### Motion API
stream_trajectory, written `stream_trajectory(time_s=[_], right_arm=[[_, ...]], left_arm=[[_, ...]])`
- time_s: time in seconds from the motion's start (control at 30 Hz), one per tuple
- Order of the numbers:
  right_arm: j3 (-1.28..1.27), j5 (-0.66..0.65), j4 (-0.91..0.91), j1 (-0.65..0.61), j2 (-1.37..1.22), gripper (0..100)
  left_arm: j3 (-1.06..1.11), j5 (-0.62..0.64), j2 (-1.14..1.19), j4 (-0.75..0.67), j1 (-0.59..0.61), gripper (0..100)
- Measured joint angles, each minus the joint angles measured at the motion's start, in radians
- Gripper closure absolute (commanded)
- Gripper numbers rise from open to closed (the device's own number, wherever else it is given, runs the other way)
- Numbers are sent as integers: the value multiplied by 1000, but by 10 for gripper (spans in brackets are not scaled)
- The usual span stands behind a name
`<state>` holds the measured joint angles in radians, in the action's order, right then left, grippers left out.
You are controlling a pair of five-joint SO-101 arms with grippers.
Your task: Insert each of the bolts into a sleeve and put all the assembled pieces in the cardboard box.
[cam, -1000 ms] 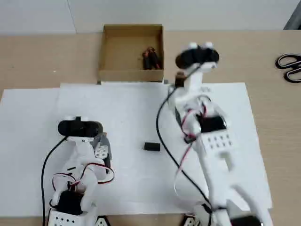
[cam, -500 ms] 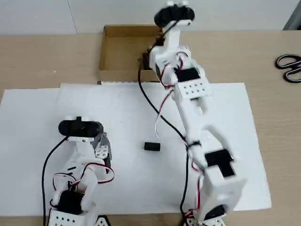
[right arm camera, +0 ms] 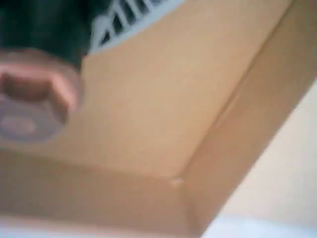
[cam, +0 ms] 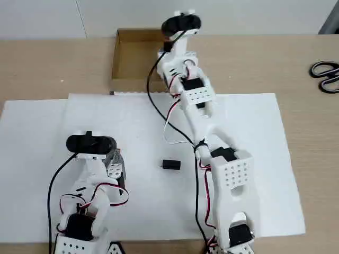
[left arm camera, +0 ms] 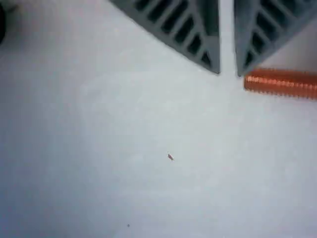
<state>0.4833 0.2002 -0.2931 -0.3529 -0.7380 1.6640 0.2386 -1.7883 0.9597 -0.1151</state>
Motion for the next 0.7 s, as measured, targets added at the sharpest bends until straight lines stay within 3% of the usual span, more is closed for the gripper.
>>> stream_trajectory(time_s=[0.27,0.7], right_arm=[[9,-3,-97,-63,-12,726],[28,-3,-235,-51,2,724]], left_arm=[[0,0,0,3,0,994],[0,0,0,3,0,994]])
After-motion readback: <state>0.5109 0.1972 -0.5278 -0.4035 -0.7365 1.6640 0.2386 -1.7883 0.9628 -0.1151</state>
